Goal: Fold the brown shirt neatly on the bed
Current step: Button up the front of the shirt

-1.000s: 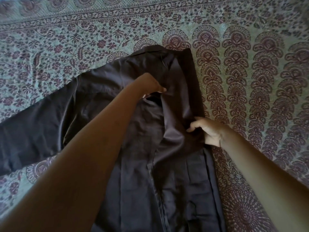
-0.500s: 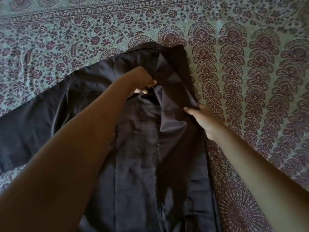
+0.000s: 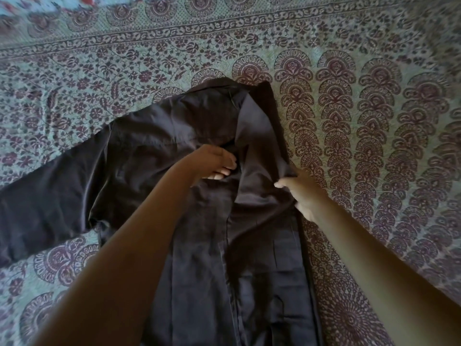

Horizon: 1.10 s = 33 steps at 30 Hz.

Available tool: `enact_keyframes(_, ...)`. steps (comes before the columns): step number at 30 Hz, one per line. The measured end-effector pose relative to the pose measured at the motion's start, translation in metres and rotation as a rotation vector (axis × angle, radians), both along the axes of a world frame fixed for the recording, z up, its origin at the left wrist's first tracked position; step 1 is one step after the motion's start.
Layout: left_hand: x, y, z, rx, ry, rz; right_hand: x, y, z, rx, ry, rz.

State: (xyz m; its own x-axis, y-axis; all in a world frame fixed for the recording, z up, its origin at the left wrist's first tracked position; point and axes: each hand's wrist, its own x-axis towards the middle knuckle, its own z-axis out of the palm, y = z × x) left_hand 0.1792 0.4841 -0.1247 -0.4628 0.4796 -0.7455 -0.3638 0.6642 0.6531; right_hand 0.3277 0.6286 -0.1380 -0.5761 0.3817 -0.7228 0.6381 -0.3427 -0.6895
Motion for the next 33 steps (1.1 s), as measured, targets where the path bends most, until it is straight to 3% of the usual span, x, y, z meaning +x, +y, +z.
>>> enact_keyframes(3, 0.011, 0.003, 0.001, 0.01, -0.042, 0.03, -0.003, -0.009, 0.0, -0.116, 0.019, -0.083)
enact_keyframes(7, 0.017, 0.011, -0.008, -0.043, 0.062, 0.112, -0.005, -0.018, 0.005, -0.208, -0.013, -0.145)
enact_keyframes(13, 0.008, 0.004, -0.021, -0.191, 0.194, 0.111, 0.012, -0.005, 0.016, 0.004, 0.031, 0.061)
enact_keyframes(15, 0.008, 0.002, -0.025, -0.235, 0.25, 0.084, 0.021, -0.001, 0.014, -0.061, 0.045, 0.092)
enact_keyframes(19, 0.012, 0.003, -0.024, -0.259, 0.334, 0.127, 0.039, 0.0, 0.018, -0.255, 0.056, 0.354)
enact_keyframes(21, 0.015, 0.004, -0.023, -0.26, 0.36, 0.181, 0.043, -0.002, 0.02, -0.207, 0.032, 0.44)
enact_keyframes(26, 0.029, 0.004, -0.013, -0.311, 0.459, 0.276, 0.044, -0.006, 0.02, 0.036, 0.115, 0.2)
enact_keyframes(30, 0.045, -0.011, -0.003, -0.299, 0.552, 0.38, 0.042, -0.012, 0.02, 0.079, 0.168, 0.259)
enact_keyframes(33, 0.052, -0.024, -0.002, -0.254, 0.588, 0.34, 0.037, -0.02, 0.013, 0.201, 0.124, 0.194)
